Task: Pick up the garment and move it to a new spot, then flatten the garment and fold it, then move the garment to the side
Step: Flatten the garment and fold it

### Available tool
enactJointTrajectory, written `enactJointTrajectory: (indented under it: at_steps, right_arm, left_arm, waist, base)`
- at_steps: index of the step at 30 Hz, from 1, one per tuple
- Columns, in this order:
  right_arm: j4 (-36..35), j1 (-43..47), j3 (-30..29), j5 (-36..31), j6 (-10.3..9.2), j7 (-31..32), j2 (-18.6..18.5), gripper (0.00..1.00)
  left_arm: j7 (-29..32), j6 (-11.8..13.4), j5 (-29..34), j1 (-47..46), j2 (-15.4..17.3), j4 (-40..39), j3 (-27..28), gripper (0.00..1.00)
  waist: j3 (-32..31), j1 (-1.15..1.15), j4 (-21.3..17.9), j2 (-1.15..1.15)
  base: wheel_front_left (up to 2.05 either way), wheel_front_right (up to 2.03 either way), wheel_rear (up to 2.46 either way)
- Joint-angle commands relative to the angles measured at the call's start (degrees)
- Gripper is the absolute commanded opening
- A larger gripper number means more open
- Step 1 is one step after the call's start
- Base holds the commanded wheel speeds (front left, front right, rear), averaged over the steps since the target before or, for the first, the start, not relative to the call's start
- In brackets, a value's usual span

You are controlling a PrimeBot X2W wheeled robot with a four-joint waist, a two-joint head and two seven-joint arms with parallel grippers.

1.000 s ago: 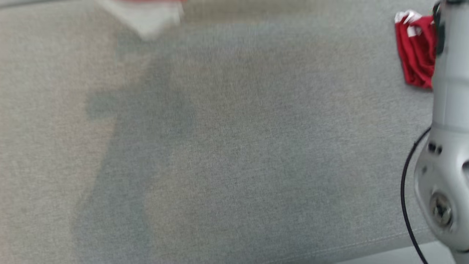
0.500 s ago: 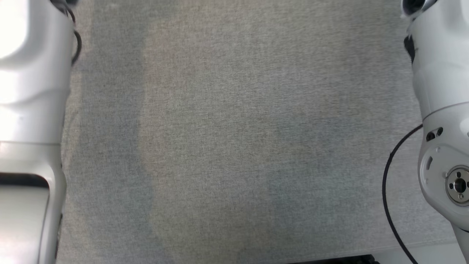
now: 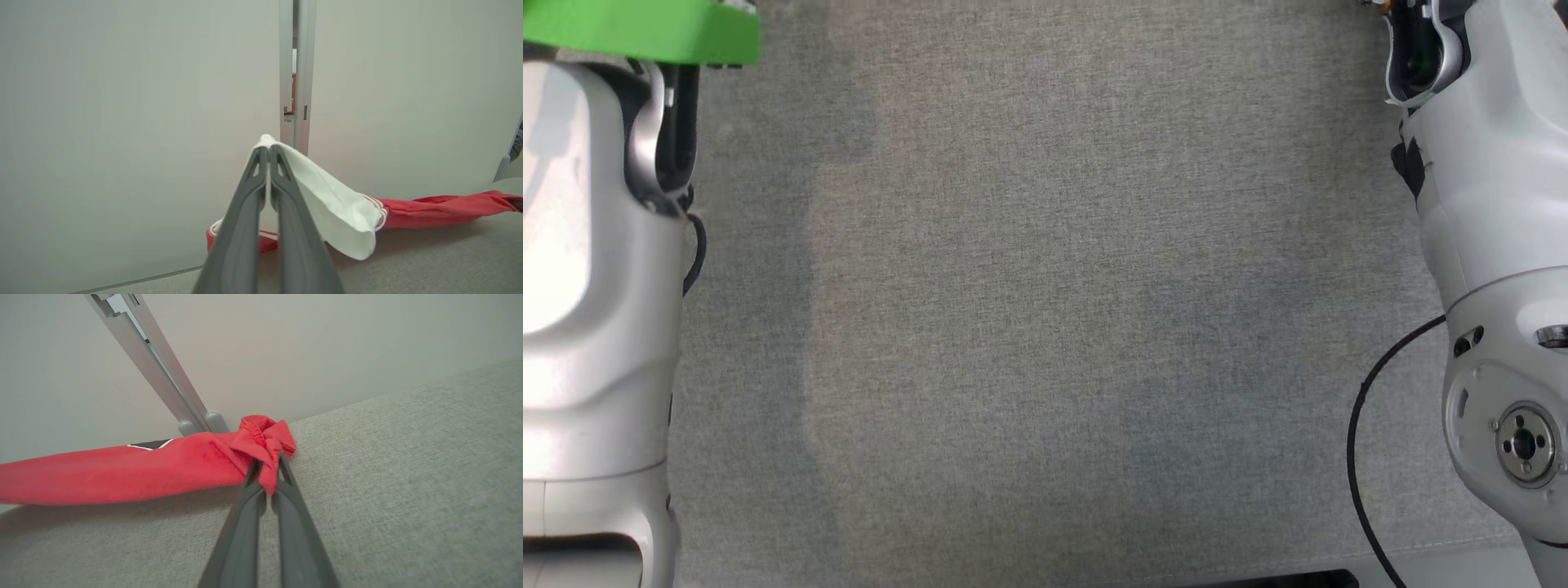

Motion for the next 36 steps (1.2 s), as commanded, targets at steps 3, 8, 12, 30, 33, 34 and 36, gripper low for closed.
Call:
enactJointTrajectory:
  at_steps: [3, 8, 12, 30, 33, 34, 36]
  right_arm:
    - [-2.6, 4.2, 1.9, 4.7, -0.09, -0.2, -0.2, 0.00]
    - [-6.1, 11.2, 5.3, 10.7, -0.09, -0.2, -0.2, 0.00]
    - [-8.9, 18.3, 9.1, 17.6, -0.09, -0.3, -0.3, 0.00]
    - [-36.4, 56.0, 12.7, 26.4, -0.09, -0.1, -1.1, 0.00]
    - [-39.2, 60.8, 12.5, 25.7, -0.09, 0.7, -0.7, 0.00]
    - [-39.9, 62.4, 12.3, 25.4, -0.09, 1.1, -0.6, 0.00]
    - [-41.2, 64.7, 12.1, 25.0, -0.09, 1.4, -0.4, 0.00]
  left_arm:
    - [-0.2, -0.2, -0.1, 5.7, 1.0, -4.9, 0.9, 0.00]
    - [-0.2, -0.5, -0.4, 15.0, 2.4, -10.9, 0.7, 0.00]
    - [-0.2, 0.1, -1.0, 24.3, 3.3, -15.8, 1.7, 0.00]
    - [1.3, 6.8, -4.6, 63.5, 1.0, -32.0, 1.7, 0.00]
    - [1.5, 7.0, -5.5, 66.9, 0.8, -32.0, 1.4, 0.00]
    - [1.9, 7.2, -5.6, 68.2, 0.8, -32.4, 1.1, 0.00]
    - [2.5, 7.2, -5.9, 70.1, 1.0, -32.9, 0.7, 0.00]
  waist:
    - [-4.0, -0.01, -1.0, 0.00]
    - [-8.3, -0.01, -1.5, 0.00]
    - [-11.9, -0.01, -2.0, 0.00]
    - [-24.4, -0.01, -2.1, 0.00]
    - [-26.0, -0.01, -2.3, 0.00]
    - [-26.6, -0.01, -2.4, 0.00]
    - [-27.6, -0.01, -2.4, 0.00]
  base:
    - [0.00, 0.00, 0.00]
    - [0.00, 0.00, 0.00]
    - [0.00, 0.00, 0.00]
    - [0.00, 0.00, 0.00]
    - [0.00, 0.00, 0.00]
    - [0.00, 0.00, 0.00]
    - [0.00, 0.00, 0.00]
